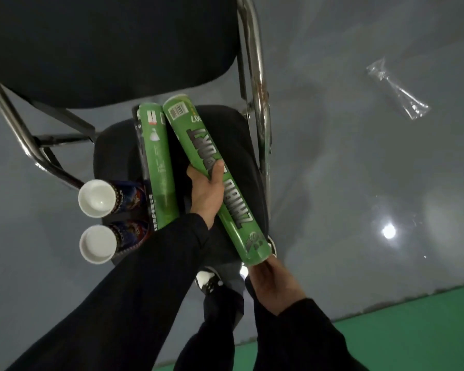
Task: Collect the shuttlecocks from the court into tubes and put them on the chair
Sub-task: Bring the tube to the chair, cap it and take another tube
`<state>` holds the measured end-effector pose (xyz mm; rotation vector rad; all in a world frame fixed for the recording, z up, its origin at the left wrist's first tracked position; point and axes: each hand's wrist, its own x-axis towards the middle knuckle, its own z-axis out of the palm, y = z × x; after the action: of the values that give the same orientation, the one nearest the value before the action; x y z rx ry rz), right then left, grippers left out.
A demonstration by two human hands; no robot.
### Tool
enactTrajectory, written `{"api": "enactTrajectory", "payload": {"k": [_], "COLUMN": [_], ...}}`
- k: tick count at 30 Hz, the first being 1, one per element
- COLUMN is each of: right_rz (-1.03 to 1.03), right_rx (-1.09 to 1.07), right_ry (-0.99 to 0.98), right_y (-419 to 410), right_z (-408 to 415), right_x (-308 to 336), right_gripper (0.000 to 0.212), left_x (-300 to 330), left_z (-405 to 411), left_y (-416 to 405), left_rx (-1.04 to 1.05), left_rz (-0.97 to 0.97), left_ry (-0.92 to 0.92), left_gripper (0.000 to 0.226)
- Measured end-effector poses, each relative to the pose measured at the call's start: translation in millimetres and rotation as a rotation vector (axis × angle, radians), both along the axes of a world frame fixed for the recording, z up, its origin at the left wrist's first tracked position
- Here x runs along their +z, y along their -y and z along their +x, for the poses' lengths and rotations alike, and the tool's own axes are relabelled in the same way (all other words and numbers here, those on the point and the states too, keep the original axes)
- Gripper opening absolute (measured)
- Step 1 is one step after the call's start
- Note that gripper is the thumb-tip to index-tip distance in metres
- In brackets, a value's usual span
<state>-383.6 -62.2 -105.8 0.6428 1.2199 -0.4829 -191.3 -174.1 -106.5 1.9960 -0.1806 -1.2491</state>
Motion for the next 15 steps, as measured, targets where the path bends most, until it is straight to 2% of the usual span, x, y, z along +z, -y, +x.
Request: {"api": "enactTrajectory", "payload": {"k": [7, 11, 15], "right_rz": [0.052, -0.070, -0.205], "right_rx": [0.115, 0.133, 0.207], "right_ry": [-0.077, -0.112, -0.095], "right_y": [11.2, 4.9, 5.2], "right_z": [2.1, 2.0, 4.8], "right_x": [7.0, 19.8, 33.7], "right_gripper": [0.034, 0.033, 0.045], "left_x": [1.5, 5.3, 4.6], "left_z": [-4.3, -3.1, -3.9], "left_y": [0.5, 3.6, 1.1], "left_rx": [0.027, 0.028, 0.032], "left_rz": [-0.022, -0.012, -0.016], "left_ry": [0.038, 0.025, 0.022], "left_gripper": [0.068, 0.069, 0.069]}}
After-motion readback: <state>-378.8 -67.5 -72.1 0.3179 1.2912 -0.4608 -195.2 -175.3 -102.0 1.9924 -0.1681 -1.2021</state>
